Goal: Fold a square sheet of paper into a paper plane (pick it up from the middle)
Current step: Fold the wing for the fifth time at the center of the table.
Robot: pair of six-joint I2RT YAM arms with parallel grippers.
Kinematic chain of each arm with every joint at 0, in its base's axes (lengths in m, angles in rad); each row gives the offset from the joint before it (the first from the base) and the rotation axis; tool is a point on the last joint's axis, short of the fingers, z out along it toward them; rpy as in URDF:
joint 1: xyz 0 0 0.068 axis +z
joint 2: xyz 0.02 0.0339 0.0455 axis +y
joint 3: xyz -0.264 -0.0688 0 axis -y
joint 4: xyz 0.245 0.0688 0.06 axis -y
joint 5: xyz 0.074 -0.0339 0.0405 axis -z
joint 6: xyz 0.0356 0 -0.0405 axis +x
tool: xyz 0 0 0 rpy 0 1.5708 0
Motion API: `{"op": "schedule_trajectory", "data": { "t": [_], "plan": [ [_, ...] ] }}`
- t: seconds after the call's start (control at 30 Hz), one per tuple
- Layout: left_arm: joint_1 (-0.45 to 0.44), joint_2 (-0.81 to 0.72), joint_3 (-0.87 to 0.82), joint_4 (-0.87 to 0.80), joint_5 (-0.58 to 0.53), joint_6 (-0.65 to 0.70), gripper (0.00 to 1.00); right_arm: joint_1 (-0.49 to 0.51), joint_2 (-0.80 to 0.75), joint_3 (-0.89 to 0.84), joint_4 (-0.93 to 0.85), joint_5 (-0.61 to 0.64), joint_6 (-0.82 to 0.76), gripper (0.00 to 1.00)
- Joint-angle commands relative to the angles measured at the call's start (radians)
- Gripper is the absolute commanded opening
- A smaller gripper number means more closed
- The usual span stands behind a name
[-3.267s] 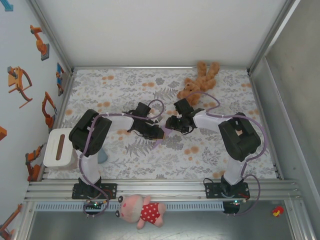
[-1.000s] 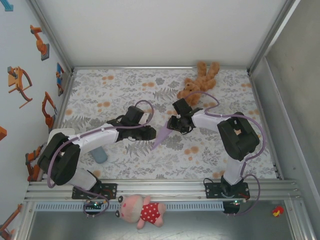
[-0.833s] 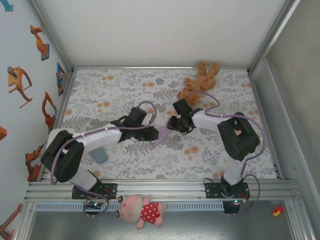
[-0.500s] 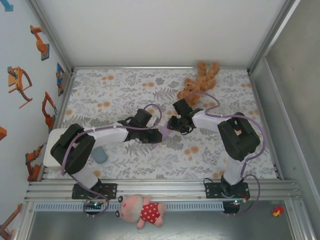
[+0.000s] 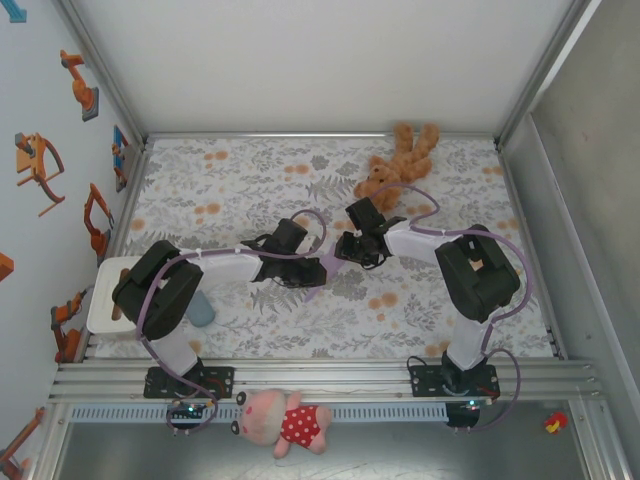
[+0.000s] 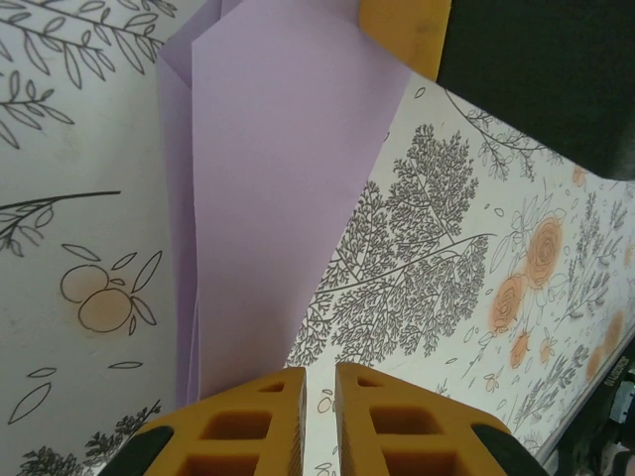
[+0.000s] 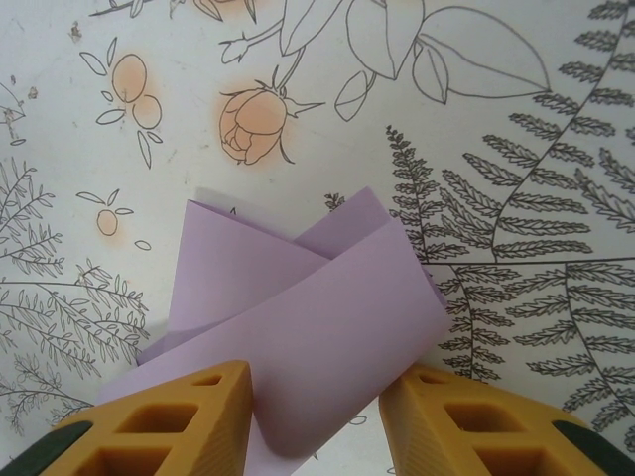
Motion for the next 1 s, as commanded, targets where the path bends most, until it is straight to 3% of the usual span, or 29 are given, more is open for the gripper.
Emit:
{"op": "schedule_trajectory", "data": {
  "t": [0.0, 0.97],
  "plan": [
    [-0.002, 0.012, -0.008, 0.020, 0.021, -0.020, 0.15, 0.011, 0.105, -0.059, -0.040, 0.028, -0.002, 0.39],
    [-0.036, 0.053, -0.016, 0.016, -0.004, -0.023, 0.14, 0.016, 0.125, -0.066, -0.014, 0.012, 0.014, 0.36]
  ]
}}
